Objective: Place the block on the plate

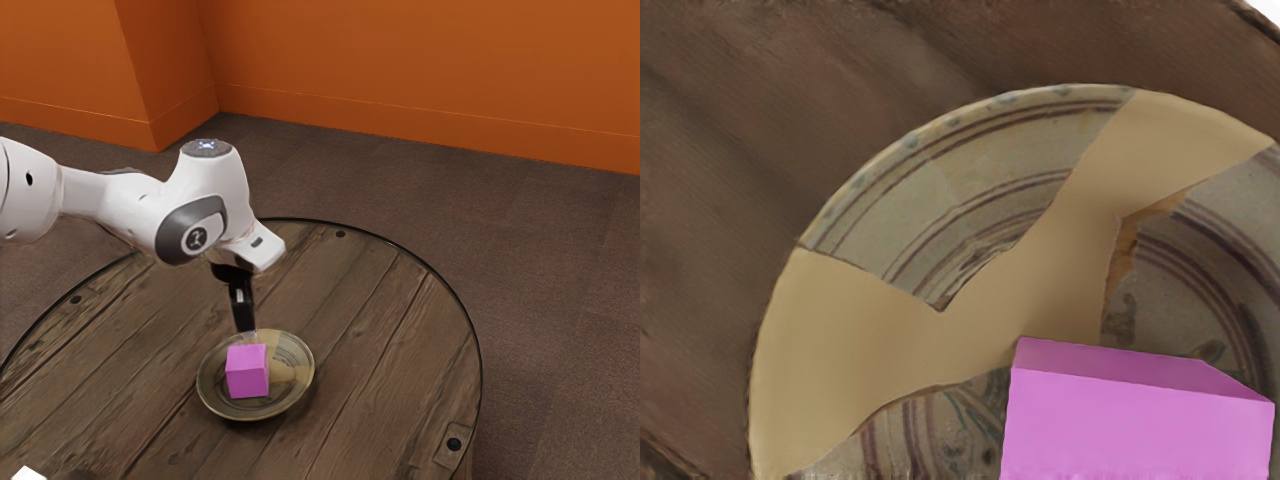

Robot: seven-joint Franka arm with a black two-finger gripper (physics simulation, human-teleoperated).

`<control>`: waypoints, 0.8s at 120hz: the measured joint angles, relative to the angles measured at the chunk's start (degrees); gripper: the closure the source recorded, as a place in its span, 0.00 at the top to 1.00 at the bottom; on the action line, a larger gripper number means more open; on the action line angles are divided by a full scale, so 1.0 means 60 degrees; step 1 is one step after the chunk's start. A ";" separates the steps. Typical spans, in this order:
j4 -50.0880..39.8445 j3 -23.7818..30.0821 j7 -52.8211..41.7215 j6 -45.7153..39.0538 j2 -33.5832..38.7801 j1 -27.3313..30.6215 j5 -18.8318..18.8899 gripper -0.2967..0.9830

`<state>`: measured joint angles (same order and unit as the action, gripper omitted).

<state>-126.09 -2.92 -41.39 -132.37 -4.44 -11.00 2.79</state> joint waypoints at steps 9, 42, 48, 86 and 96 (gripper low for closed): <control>0.0386 -0.0162 0.0067 0.0313 0.0009 0.0037 0.0008 0.76; 0.2144 -0.0439 0.0438 0.1611 -0.0011 0.0329 0.0088 0.77; 0.2410 -0.0456 0.0524 0.1822 -0.0013 0.0427 0.0134 0.77; 0.4946 -0.0896 0.1641 0.4068 -0.0021 0.1280 0.0633 0.77; 0.5661 -0.1039 0.2046 0.4859 -0.0018 0.1477 0.0653 0.77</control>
<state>-92.13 -9.16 -29.11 -103.22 -4.54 -2.14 6.71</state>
